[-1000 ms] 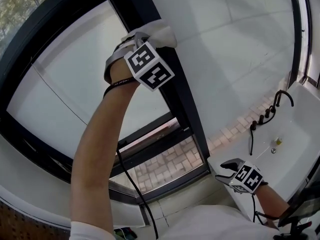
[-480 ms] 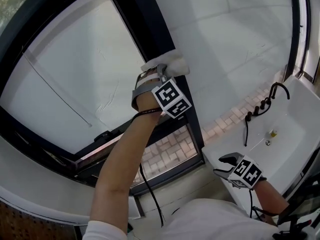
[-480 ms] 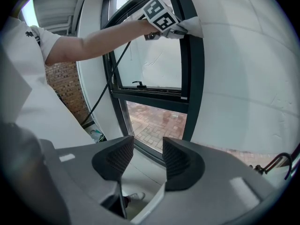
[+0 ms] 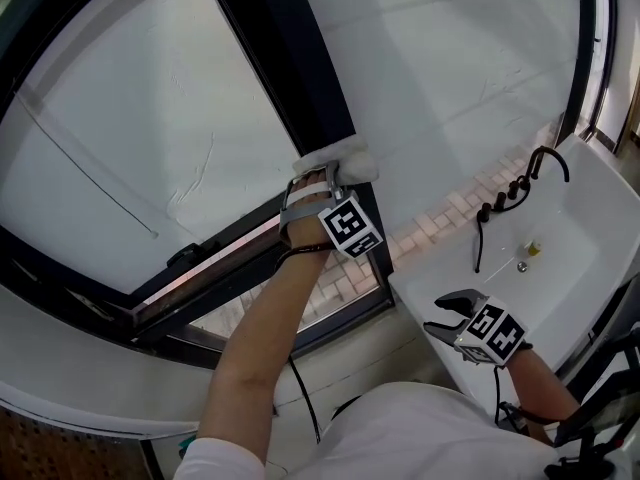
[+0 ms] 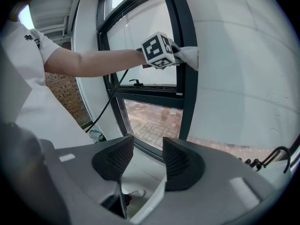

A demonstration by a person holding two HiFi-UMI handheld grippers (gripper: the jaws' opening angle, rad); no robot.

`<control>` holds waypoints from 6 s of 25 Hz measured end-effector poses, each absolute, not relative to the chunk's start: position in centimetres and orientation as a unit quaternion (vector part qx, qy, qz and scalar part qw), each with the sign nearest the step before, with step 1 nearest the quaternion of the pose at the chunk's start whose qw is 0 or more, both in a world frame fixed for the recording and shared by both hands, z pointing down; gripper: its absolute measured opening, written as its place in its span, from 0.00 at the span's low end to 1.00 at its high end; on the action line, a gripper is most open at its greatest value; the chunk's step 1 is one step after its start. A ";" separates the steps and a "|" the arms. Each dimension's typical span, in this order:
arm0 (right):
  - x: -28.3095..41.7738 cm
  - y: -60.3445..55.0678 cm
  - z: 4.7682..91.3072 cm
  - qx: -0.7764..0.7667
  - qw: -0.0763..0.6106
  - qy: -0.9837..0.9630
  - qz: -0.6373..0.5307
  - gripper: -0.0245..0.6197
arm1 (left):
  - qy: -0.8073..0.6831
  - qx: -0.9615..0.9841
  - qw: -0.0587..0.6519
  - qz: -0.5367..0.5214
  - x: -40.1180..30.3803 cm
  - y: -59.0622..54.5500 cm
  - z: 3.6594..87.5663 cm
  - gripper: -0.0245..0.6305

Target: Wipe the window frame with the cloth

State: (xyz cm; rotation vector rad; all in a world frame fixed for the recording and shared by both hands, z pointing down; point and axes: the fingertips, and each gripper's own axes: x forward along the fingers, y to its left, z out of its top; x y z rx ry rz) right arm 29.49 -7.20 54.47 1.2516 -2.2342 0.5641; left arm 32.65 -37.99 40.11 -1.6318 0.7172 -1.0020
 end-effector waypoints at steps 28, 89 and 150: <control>31.4 -7.5 55.8 0.451 0.282 -0.814 0.234 0.34 | 0.292 -0.822 0.332 -0.358 33.0 -34.0 56.8 0.19; -6.2 -16.6 54.9 0.303 0.345 -0.869 0.184 0.34 | 0.539 -0.730 0.145 -0.395 -41.2 -43.3 56.9 0.19; -7.3 -19.9 54.3 0.324 0.301 -0.881 0.166 0.34 | 0.519 -0.498 0.471 -0.511 -47.5 -44.4 -3.9 0.20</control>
